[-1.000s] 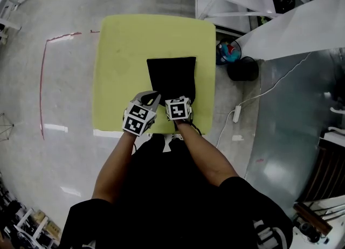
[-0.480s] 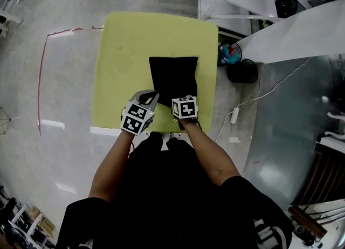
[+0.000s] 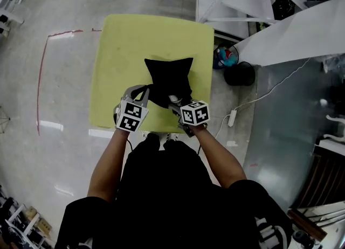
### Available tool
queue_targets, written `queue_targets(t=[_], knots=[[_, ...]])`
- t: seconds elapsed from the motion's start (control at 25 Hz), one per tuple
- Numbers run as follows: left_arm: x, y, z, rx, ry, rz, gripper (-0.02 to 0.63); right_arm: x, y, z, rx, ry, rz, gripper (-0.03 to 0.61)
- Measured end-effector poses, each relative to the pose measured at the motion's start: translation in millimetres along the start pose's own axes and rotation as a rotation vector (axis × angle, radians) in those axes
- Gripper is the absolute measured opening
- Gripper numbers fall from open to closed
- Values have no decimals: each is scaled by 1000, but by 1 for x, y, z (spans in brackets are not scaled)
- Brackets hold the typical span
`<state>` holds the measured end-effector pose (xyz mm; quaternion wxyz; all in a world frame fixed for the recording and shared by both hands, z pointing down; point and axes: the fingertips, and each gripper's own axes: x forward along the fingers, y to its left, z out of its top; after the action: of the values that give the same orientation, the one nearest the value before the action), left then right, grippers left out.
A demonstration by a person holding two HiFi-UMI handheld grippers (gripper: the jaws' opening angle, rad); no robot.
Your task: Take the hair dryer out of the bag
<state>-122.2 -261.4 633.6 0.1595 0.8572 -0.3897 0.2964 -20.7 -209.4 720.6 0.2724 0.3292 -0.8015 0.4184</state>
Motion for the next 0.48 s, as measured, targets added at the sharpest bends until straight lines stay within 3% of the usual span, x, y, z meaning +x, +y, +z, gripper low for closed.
queue_targets(t=[0.48], knots=[[-3,4,3,37,14,86,14,-38,31,-16,-24,2,290,212]])
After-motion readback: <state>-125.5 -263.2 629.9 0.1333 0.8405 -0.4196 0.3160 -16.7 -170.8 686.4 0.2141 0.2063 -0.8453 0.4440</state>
